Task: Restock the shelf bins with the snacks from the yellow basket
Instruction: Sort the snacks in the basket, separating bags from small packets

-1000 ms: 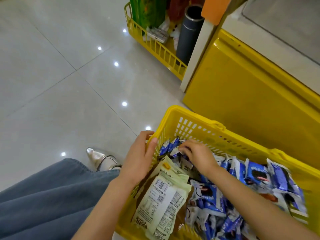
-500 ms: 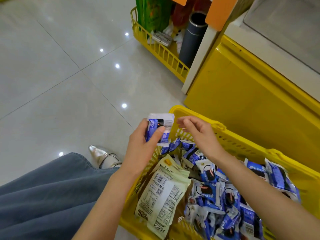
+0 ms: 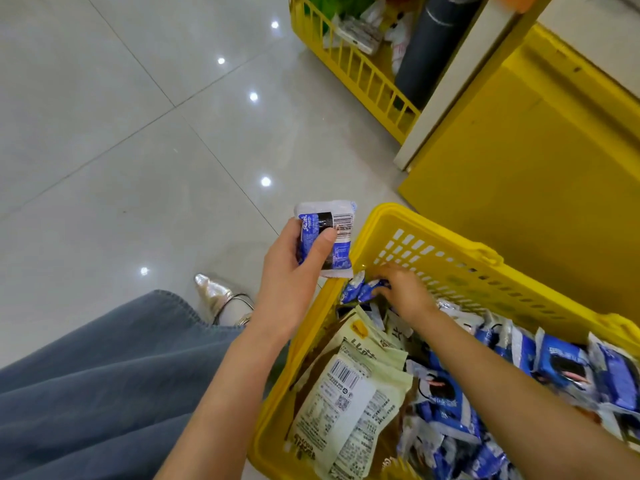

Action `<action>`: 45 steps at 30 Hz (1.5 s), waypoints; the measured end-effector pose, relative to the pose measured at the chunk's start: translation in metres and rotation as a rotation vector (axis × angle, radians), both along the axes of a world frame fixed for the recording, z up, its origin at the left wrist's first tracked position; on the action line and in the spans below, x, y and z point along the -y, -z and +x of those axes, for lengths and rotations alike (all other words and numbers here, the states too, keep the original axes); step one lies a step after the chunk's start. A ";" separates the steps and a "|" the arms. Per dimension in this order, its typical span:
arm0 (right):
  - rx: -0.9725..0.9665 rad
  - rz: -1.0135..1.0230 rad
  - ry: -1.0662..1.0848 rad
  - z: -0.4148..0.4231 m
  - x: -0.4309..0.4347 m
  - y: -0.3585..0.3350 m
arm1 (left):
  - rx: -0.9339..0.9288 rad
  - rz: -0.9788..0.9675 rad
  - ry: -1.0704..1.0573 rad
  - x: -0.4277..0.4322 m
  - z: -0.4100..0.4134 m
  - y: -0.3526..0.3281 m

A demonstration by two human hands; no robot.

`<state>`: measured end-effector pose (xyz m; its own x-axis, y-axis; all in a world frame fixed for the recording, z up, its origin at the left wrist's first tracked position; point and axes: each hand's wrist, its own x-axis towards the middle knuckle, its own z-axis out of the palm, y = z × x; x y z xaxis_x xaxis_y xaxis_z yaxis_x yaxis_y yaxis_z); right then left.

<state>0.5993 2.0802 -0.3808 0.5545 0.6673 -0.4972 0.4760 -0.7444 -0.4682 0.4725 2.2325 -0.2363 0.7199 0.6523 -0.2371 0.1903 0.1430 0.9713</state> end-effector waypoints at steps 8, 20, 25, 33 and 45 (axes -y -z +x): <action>0.163 0.155 -0.082 -0.005 0.012 -0.046 | 0.045 -0.091 0.117 0.009 0.007 -0.011; -0.266 0.448 0.059 -0.010 0.019 -0.205 | -0.055 0.101 0.241 0.028 0.002 -0.026; -0.295 0.520 0.194 -0.010 0.012 -0.215 | -0.133 -0.252 0.551 0.038 0.001 -0.043; -0.226 0.570 0.239 -0.013 0.003 -0.201 | -0.100 -0.160 0.418 0.035 -0.004 -0.034; 0.034 -0.126 -0.085 -0.015 0.083 -0.047 | -0.069 -0.184 0.114 0.019 0.004 -0.023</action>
